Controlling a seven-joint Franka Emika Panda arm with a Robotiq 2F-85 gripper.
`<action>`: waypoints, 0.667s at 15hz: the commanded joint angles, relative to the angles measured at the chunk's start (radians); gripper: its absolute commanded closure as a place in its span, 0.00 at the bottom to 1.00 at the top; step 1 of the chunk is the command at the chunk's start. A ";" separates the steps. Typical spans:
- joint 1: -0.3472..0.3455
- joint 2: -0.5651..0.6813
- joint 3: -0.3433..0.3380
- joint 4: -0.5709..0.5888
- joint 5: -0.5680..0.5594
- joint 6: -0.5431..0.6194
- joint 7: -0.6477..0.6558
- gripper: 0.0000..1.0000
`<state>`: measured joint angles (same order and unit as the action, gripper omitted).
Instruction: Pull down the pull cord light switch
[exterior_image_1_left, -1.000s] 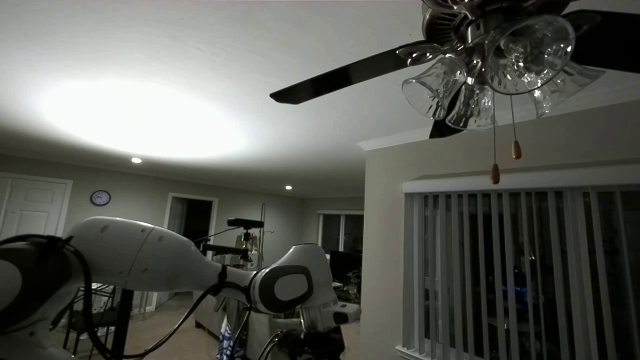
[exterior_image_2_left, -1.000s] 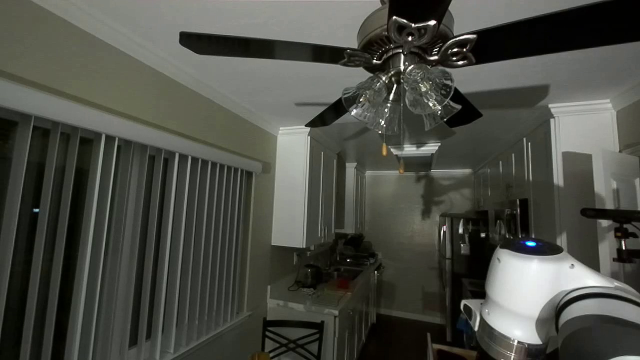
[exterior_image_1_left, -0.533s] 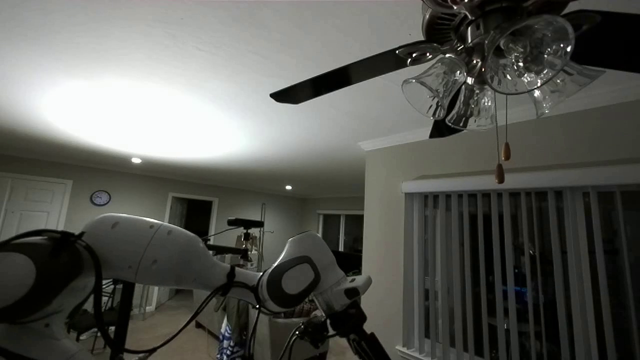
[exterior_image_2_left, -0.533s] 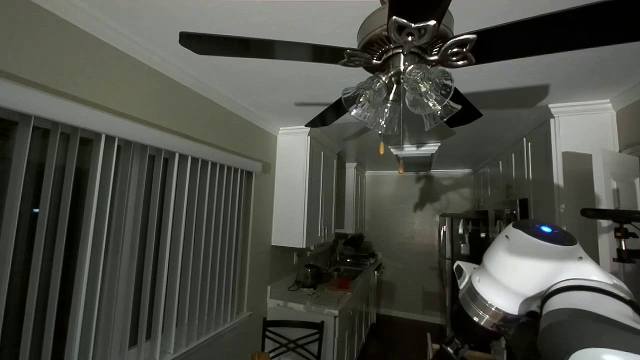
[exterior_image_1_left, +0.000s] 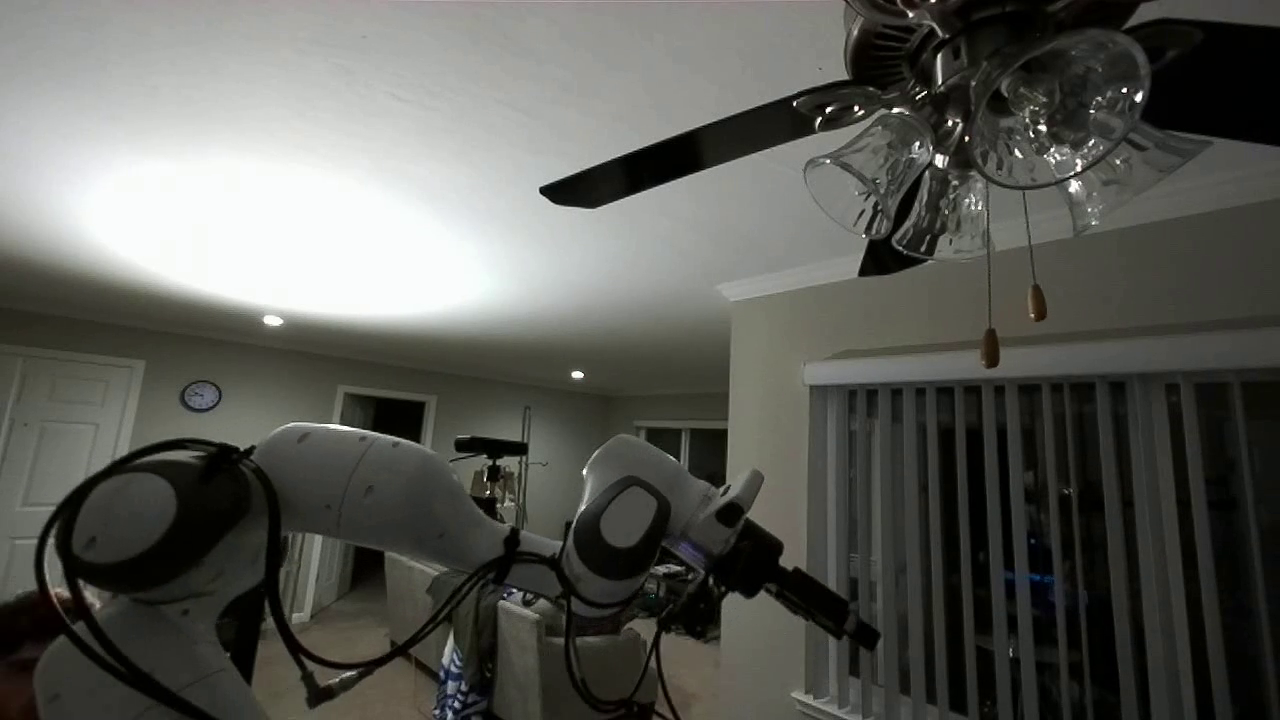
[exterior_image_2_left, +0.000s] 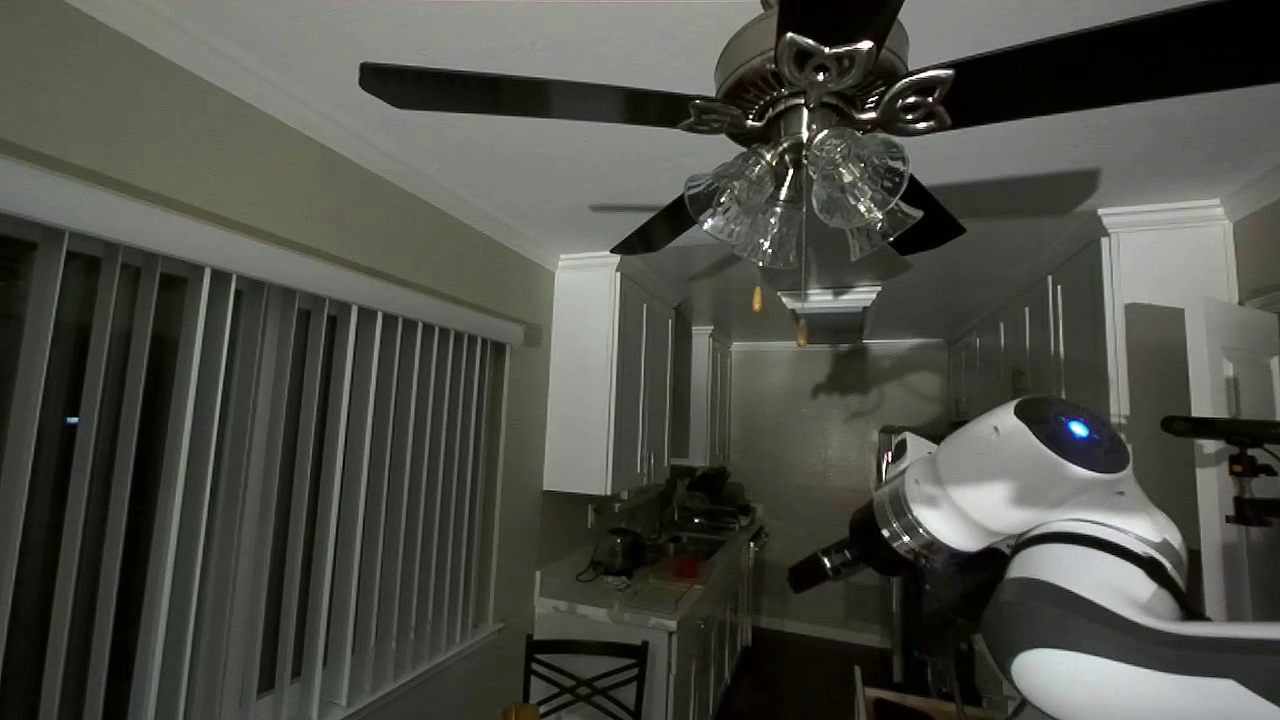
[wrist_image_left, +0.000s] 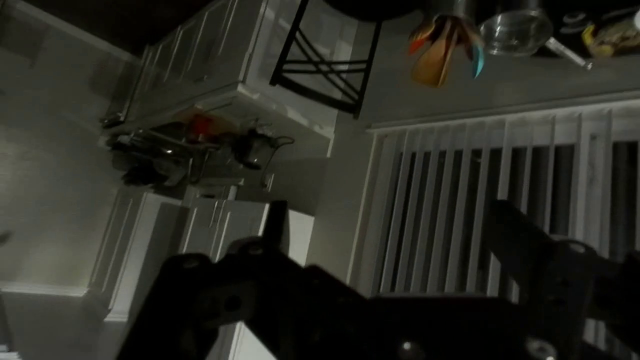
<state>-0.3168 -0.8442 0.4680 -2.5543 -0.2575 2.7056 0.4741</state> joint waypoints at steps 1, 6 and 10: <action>-0.129 0.056 0.043 0.137 -0.017 0.022 0.057 0.00; -0.132 0.129 -0.002 0.296 0.011 0.012 0.032 0.00; -0.127 0.114 -0.022 0.324 -0.011 -0.002 0.036 0.00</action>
<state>-0.4560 -0.7334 0.4544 -2.2305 -0.2530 2.7070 0.5006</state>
